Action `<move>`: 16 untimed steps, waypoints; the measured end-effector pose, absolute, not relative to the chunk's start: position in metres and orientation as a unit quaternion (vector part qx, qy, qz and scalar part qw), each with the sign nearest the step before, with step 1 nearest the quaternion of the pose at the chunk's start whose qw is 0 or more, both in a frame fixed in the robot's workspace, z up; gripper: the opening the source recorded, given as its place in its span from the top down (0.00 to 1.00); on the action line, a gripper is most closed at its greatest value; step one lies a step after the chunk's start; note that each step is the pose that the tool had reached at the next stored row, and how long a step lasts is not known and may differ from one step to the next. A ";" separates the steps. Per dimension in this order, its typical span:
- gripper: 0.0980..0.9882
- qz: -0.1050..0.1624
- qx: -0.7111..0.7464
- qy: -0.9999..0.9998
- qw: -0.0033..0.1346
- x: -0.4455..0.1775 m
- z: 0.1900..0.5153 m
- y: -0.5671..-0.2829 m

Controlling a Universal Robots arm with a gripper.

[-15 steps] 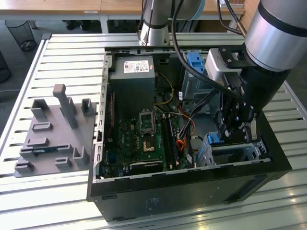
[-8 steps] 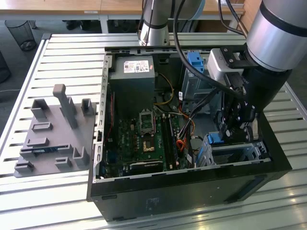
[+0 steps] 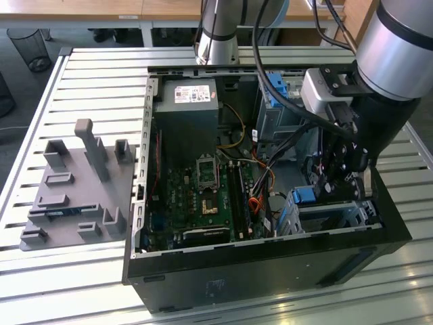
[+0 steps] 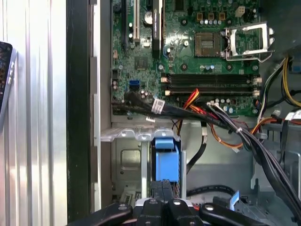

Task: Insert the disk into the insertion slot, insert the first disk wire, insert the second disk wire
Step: 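Insert the first disk wire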

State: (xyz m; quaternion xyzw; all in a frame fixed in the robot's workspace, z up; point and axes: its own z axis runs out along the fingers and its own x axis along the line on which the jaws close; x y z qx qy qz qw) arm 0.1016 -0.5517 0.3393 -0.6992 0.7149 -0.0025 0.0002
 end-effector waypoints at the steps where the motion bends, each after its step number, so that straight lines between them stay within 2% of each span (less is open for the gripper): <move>1: 0.99 -0.003 -0.699 0.715 0.000 0.103 0.339 -0.552; 16: 0.99 -0.002 -0.699 0.715 0.000 0.113 0.340 -0.552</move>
